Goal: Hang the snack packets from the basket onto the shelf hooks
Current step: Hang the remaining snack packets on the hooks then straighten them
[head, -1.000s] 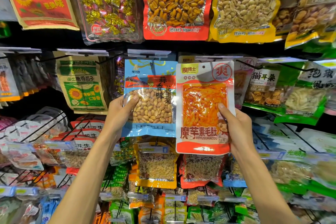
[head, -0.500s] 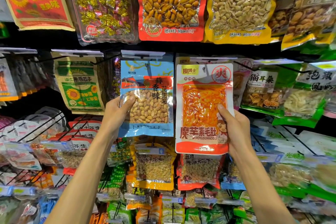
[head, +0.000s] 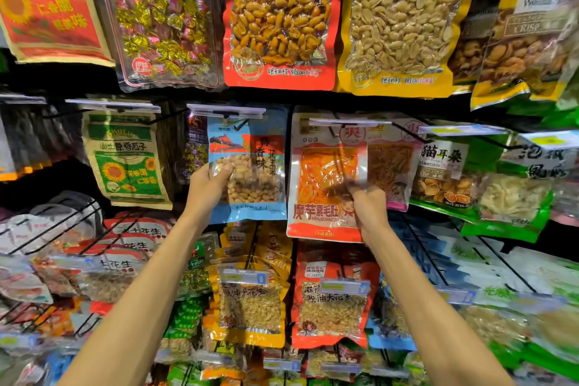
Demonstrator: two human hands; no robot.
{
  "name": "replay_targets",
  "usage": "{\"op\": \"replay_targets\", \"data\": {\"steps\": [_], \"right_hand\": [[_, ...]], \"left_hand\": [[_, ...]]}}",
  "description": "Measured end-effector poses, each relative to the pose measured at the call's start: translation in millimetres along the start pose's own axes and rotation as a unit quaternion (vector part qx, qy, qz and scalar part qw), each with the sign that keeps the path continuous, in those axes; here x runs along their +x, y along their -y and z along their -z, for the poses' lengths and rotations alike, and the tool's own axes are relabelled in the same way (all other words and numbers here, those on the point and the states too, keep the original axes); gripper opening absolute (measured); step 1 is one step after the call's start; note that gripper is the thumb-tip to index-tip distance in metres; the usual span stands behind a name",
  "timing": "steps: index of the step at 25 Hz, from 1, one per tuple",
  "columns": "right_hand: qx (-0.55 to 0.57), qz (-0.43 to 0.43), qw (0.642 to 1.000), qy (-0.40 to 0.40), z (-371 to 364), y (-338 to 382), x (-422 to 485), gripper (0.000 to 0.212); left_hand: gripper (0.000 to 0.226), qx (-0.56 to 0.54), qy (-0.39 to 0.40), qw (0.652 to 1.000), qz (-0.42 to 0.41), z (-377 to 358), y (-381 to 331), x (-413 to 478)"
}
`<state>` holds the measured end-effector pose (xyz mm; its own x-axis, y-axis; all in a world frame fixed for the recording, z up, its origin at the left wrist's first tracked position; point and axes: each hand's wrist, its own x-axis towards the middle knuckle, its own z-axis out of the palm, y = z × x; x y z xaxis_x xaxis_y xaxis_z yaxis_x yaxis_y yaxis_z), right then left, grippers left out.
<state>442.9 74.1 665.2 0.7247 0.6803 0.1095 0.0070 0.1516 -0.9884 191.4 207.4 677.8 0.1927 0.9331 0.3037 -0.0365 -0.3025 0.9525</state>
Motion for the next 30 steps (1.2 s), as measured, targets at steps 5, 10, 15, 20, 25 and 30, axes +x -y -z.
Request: {"op": "replay_targets", "data": {"steps": [5, 10, 15, 20, 25, 30], "right_hand": [[-0.044, 0.019, 0.999, 0.016, -3.3, -10.7, 12.0, 0.028], [-0.090, 0.030, 0.995, 0.039, -0.4, -17.7, 14.2, 0.035], [-0.144, 0.006, 0.984, 0.105, 1.8, -15.6, 5.6, 0.033], [-0.398, 0.065, 0.898, 0.177, 7.7, -10.3, -10.8, 0.041], [-0.713, 0.098, 0.688, 0.096, 6.6, -3.2, -52.8, 0.056], [-0.750, 0.098, 0.644, 0.116, -5.5, 0.1, -100.7, 0.061]], "left_hand": [[0.021, 0.083, -0.032, 0.996, 0.012, -10.4, 0.5, 7.4], [0.039, 0.146, 0.001, 0.989, -0.004, -10.1, -2.1, -0.6], [0.039, 0.214, 0.014, 0.977, 0.016, -5.1, 4.1, 5.6], [0.038, 0.396, 0.072, 0.915, -0.008, 12.1, 10.8, -3.1], [0.042, 0.615, 0.114, 0.778, -0.065, 47.2, 6.8, -30.9], [0.053, 0.620, 0.161, 0.764, -0.077, 80.8, -1.2, -69.9]]}}
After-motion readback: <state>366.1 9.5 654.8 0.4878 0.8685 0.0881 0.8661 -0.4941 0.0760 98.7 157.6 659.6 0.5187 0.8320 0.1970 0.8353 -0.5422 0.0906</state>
